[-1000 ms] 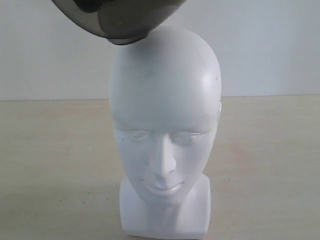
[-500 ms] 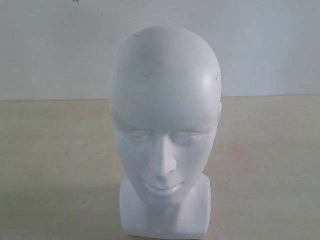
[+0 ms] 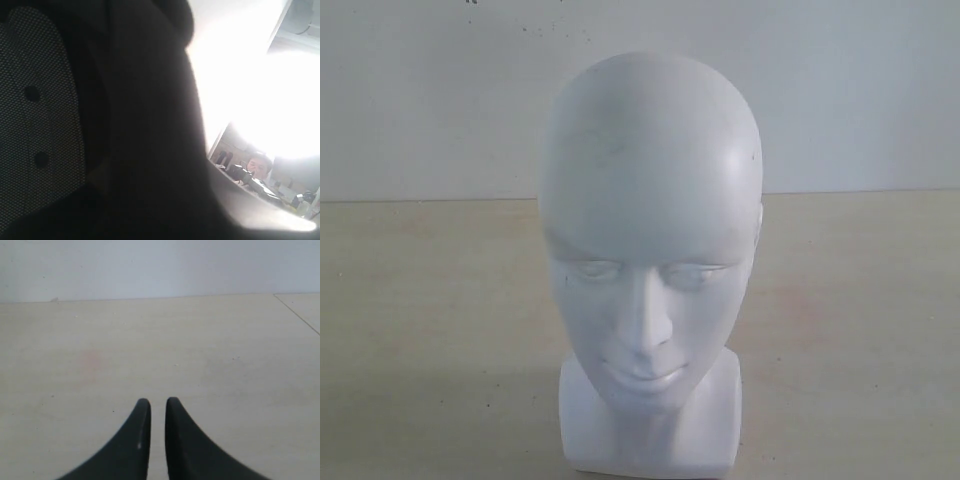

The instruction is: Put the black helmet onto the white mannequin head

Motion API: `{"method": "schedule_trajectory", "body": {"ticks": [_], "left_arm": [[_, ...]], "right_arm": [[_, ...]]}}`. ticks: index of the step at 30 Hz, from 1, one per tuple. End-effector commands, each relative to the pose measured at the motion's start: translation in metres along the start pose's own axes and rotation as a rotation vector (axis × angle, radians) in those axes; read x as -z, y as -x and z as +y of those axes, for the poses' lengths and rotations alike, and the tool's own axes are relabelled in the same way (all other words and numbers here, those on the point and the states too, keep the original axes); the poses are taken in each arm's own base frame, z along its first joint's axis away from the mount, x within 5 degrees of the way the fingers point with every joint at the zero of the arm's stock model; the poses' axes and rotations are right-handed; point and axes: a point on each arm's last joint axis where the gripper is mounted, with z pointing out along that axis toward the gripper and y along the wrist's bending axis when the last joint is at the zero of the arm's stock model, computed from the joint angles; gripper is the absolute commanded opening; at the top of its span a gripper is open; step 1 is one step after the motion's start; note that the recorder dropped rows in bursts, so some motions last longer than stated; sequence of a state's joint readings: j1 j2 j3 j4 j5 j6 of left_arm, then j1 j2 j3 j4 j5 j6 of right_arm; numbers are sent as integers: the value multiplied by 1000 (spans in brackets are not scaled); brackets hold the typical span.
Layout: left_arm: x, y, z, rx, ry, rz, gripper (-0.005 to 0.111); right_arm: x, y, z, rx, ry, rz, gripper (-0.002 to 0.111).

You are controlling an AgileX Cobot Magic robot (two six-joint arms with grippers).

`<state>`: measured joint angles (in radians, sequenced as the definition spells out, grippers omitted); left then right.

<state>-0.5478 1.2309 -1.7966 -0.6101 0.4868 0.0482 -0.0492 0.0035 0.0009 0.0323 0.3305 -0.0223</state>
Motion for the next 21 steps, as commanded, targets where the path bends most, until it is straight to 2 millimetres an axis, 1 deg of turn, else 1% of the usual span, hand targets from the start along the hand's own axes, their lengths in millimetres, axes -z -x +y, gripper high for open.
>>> {"method": "schedule_trajectory", "body": {"ticks": [1,6,11,14,21], "left_arm": [[4,13,-11,7,11,-141,4],[-4,5,-14,36,0,-187,4],[-14,-8,-15,35,-20,-158,4],[-17,-11,-14,27,-18,-145,4],[-18,-13,-13,10,-8,-128,4]], "right_arm": [[0,1,0,0,-1,-13,12],[0,1,0,0,-1,-13,12],[0,1,0,0,-1,-13,12],[0,1,0,0,-1,-13,12],[0,1,0,0,-1,-13,12]]}}
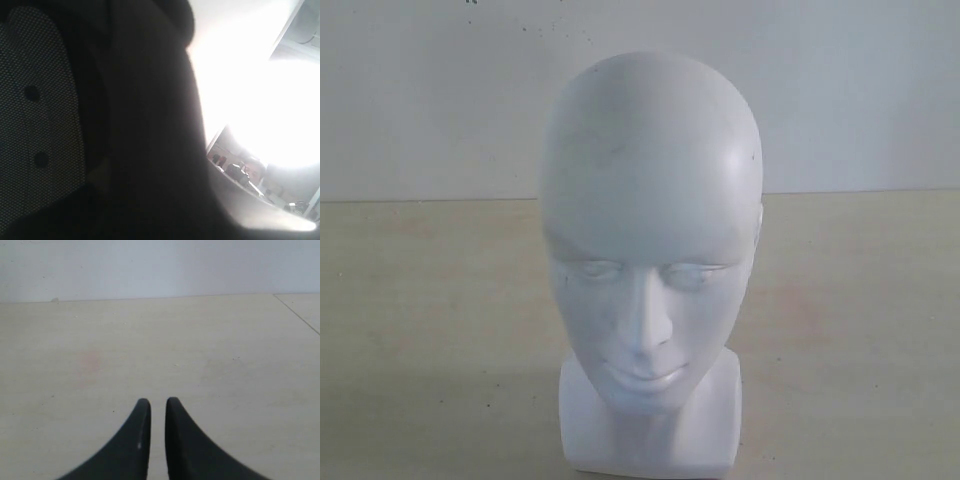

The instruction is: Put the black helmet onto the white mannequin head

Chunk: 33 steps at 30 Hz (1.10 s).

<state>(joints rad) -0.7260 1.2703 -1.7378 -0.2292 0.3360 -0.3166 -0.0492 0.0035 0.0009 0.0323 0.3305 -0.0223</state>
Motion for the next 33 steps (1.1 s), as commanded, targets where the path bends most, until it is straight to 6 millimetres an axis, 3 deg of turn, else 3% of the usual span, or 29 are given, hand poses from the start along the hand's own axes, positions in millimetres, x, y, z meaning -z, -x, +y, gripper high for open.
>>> {"method": "schedule_trajectory", "body": {"ticks": [1,7,10,16,21,33], "left_arm": [[7,14,-9,-58,-33,-130,4],[3,7,-12,-33,-81,-228,4],[2,2,-18,4,-205,-248,4],[-4,-10,-23,-4,-305,-195,4],[-11,-22,-34,53,-504,-142,4],[-17,-43,-29,153,-681,-56,4]], "right_arm": [[0,1,0,0,-1,-13,12],[0,1,0,0,-1,-13,12],[0,1,0,0,-1,-13,12],[0,1,0,0,-1,-13,12],[0,1,0,0,-1,-13,12],[0,1,0,0,-1,-13,12]]}}
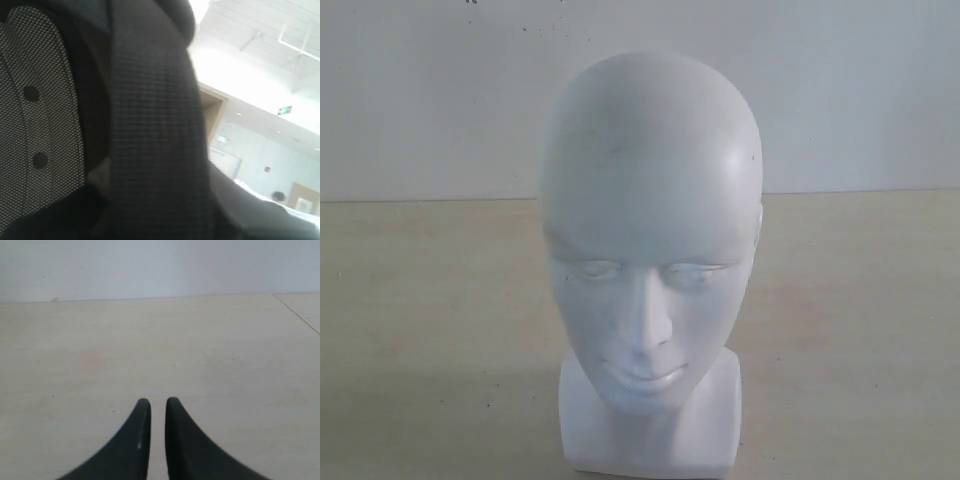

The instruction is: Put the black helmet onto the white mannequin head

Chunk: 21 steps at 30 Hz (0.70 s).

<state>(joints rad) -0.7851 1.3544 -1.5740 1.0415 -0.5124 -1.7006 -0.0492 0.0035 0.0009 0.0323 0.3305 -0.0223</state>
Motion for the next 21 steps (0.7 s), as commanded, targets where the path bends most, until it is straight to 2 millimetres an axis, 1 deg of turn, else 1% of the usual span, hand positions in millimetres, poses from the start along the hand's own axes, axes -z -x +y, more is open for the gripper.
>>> {"method": "schedule_trajectory", "body": {"ticks": [1,4,8,11,15,17,21], "left_arm": [[8,8,-9,59,-161,-19,4],[14,8,3,103,-193,-36,4],[22,7,20,140,-169,-46,4],[26,0,24,190,-212,-50,4],[31,-12,30,233,-228,-34,4],[35,-16,32,271,-253,-55,4],[44,-23,39,270,-281,-49,4]], "right_arm": [[0,1,0,0,-1,-13,12],[0,1,0,0,-1,-13,12],[0,1,0,0,-1,-13,12],[0,1,0,0,-1,-13,12],[0,1,0,0,-1,-13,12],[0,1,0,0,-1,-13,12],[0,1,0,0,-1,-13,12]]}}
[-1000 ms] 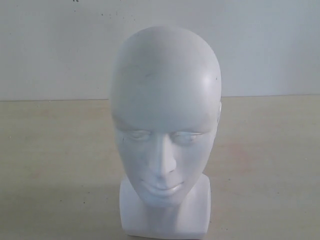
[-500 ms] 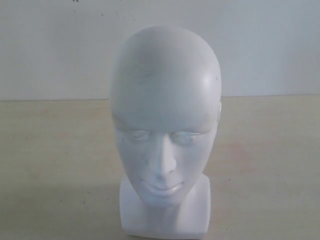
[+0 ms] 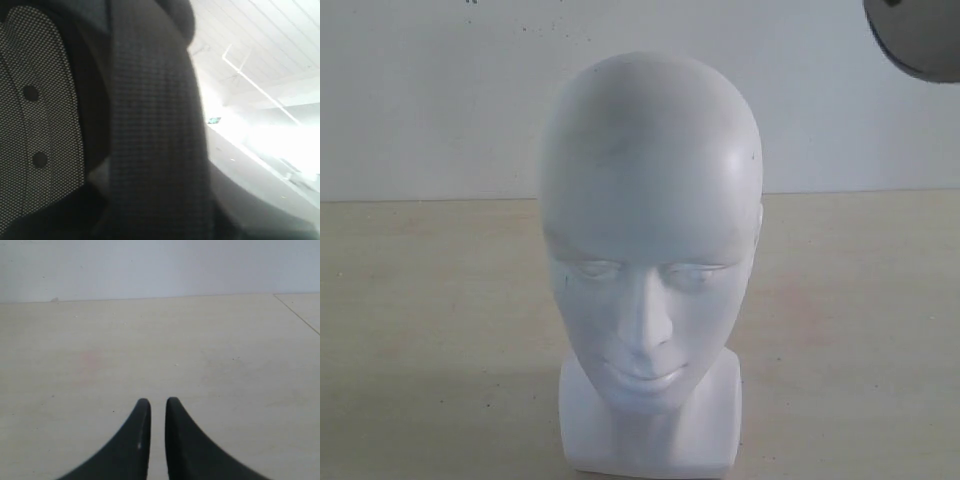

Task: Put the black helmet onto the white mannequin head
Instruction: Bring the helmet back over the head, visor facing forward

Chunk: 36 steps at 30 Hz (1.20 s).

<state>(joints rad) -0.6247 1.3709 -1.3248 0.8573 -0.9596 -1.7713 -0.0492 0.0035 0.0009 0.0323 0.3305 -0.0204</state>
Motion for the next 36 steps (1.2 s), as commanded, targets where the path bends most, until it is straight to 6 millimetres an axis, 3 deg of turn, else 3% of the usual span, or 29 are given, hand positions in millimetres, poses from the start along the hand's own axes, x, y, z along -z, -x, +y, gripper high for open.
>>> {"method": "schedule_trajectory", "body": {"ticks": [1,7,19,36], "left_arm": [[11,4,-7,13,-119,-51,4],[28,4,2,54,-150,-69,4],[48,-4,25,125,-51,-76,4],[51,-6,30,178,-34,-71,4]], "right_arm": [[0,1,0,2,-1,-13,12],[0,1,0,2,-1,-13,12],[0,1,0,2,-1,-13,12],[0,1,0,2,-1,-13,12]]}}
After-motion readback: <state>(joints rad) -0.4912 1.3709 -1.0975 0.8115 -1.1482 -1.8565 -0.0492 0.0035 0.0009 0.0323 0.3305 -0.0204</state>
